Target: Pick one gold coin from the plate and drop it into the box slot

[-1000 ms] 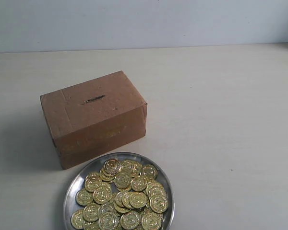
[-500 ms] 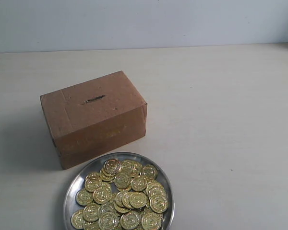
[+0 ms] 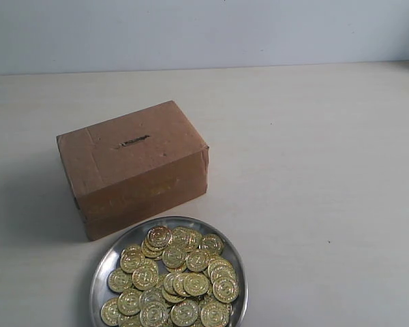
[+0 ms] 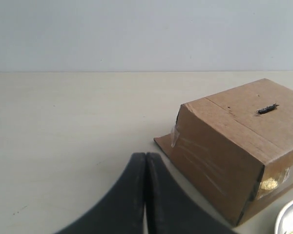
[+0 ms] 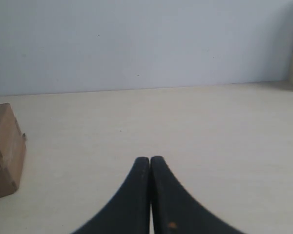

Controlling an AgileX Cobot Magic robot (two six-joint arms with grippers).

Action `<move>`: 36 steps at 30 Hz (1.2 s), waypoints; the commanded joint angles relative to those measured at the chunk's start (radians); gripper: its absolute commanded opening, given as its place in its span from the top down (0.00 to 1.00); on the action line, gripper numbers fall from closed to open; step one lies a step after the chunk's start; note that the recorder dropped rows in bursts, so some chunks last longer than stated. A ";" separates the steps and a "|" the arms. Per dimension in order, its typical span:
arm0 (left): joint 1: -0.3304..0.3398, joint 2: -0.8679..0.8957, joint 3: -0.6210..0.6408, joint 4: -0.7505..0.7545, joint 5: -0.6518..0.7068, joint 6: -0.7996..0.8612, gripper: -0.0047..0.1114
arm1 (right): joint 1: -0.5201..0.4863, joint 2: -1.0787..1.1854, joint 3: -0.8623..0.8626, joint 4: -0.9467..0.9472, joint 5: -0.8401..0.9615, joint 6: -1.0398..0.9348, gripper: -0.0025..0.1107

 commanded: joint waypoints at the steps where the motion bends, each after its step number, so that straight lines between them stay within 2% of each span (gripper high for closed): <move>1: -0.003 -0.005 0.002 0.004 -0.003 -0.007 0.96 | -0.003 -0.005 0.005 -0.007 -0.003 0.001 0.98; 9: 0.011 -0.005 0.002 0.004 -0.003 -0.004 0.96 | -0.049 -0.005 0.005 -0.005 -0.003 0.001 0.98; 16: 0.081 -0.005 0.002 0.004 -0.003 -0.005 0.96 | -0.051 -0.005 0.005 -0.005 -0.003 0.001 0.98; 36: 0.084 -0.005 0.002 0.004 -0.003 -0.005 0.96 | -0.051 -0.005 0.005 0.000 -0.003 0.001 0.98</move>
